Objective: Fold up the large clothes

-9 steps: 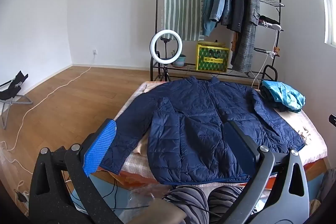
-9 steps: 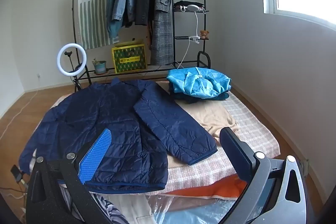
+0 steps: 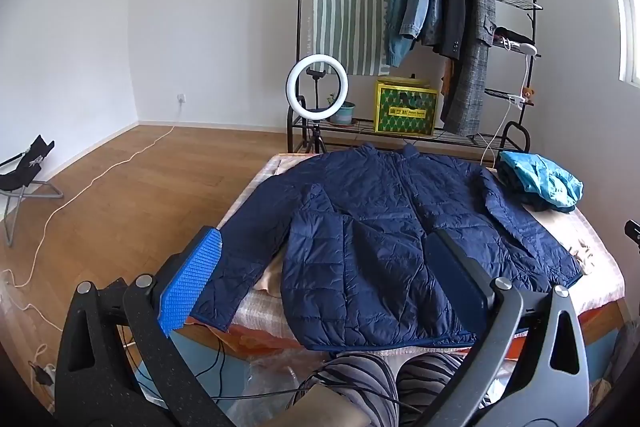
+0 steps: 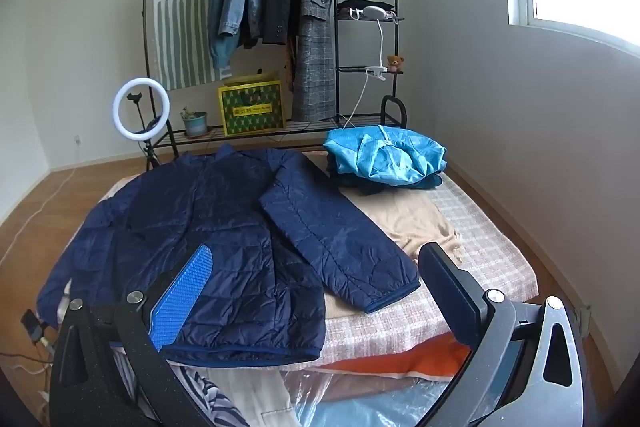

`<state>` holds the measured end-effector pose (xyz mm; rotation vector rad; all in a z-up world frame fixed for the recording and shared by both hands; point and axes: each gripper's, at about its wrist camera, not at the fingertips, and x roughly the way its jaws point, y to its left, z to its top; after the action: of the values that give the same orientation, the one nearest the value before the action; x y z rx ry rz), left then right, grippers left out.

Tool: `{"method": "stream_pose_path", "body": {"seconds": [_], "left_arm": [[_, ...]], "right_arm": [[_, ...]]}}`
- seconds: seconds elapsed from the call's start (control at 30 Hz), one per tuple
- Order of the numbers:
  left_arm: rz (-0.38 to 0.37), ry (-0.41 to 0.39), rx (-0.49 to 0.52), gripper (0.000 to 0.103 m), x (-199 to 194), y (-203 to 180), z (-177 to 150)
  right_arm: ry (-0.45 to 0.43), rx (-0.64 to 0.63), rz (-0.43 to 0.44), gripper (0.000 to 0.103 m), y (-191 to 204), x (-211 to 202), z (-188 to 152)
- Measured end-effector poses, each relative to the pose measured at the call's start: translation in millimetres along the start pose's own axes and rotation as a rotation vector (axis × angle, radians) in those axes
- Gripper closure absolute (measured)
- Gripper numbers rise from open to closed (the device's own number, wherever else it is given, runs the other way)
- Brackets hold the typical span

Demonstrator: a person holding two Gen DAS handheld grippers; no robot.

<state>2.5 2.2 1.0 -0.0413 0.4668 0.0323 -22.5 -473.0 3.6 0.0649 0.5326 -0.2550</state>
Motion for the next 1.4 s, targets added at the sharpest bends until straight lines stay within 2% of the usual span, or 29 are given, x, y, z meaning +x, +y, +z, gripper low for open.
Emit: {"method": "stream_pose_path", "body": {"seconds": [1.4], "left_arm": [[0.001, -0.002, -0.019, 0.000, 0, 2, 2]], "right_arm": [[0.000, -0.027, -0.006, 0.001, 3, 4, -11]]}}
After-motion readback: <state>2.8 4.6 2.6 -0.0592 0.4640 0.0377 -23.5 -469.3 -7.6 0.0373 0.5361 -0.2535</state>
